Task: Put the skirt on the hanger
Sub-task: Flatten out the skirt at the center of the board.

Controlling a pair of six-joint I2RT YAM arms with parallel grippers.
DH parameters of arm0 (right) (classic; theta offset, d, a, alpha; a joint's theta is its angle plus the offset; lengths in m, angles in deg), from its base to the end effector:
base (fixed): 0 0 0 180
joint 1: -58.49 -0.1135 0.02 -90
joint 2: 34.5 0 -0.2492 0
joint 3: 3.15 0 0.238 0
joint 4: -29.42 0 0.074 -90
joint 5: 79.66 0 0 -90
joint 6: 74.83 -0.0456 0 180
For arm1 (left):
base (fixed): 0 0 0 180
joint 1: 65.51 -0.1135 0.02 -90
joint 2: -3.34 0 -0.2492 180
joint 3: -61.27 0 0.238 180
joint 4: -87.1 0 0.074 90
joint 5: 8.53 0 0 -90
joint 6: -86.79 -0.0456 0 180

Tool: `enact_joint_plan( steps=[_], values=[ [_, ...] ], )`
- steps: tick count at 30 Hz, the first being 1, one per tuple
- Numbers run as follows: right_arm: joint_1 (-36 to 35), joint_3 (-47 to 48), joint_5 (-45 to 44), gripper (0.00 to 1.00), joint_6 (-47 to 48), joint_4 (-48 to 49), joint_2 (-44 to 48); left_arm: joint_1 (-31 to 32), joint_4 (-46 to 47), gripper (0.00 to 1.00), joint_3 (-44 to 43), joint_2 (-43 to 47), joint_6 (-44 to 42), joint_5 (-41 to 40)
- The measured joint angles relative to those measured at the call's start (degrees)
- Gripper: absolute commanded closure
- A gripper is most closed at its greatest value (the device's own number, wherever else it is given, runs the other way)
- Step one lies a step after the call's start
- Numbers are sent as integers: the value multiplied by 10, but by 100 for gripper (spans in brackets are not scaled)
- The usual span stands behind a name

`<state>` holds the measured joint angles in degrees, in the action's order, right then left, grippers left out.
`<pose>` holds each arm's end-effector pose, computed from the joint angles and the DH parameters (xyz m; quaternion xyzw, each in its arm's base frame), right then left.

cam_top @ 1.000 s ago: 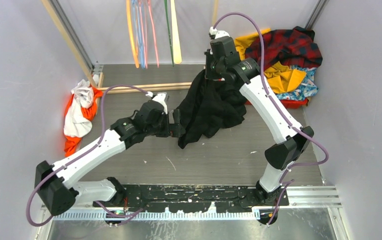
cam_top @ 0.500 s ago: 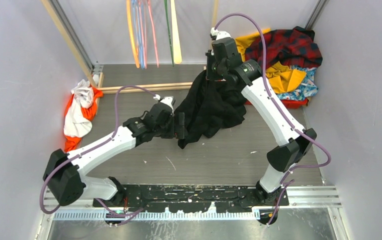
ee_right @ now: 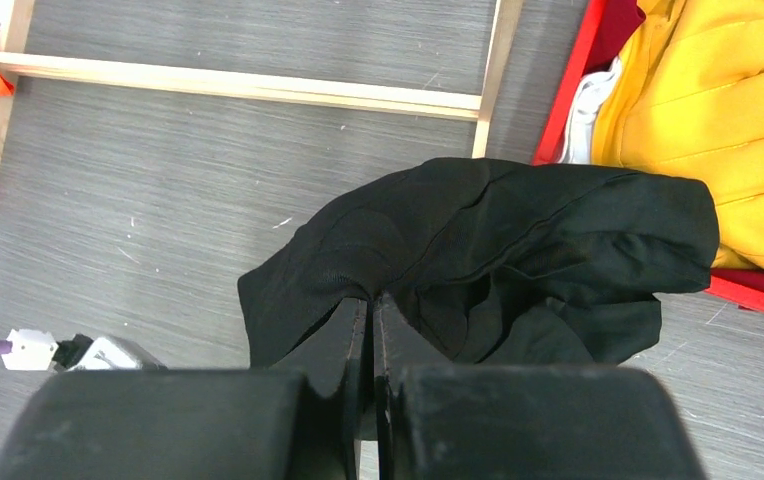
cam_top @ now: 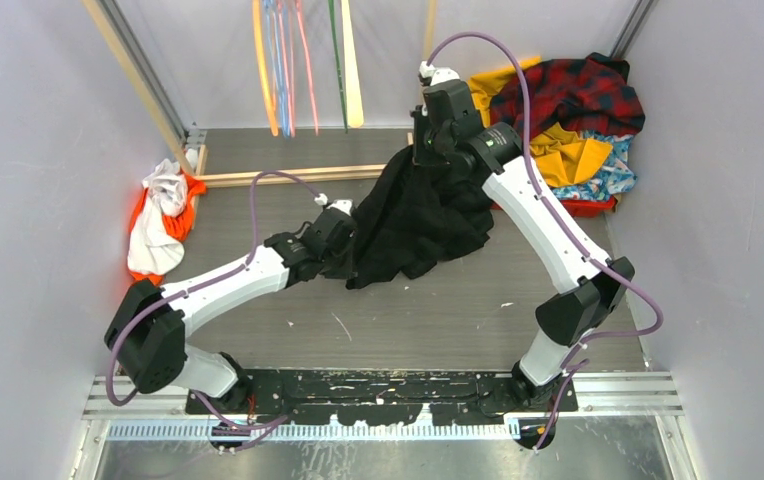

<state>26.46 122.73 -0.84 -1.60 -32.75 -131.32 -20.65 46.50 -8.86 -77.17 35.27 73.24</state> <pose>0.3074 0.1819 0.4117 -0.0702 0.8735 0.1178 0.4671 0.2088 -0.1985 0.2239 0.0284 0.9400 -0.1709 0.2938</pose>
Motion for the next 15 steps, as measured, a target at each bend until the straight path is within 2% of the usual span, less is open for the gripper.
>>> enact_joint_plan(
  steps=[7,12,15],
  values=[
    [0,-29,-1,99,1,6,24,-37,-28,100,-35,-1,-11,-12],
    [0,-30,0,99,1,21,22,-143,-56,100,-50,44,-24,2],
    [0,8,1,99,1,26,-9,-211,-73,100,-95,63,-41,9]
  ],
)
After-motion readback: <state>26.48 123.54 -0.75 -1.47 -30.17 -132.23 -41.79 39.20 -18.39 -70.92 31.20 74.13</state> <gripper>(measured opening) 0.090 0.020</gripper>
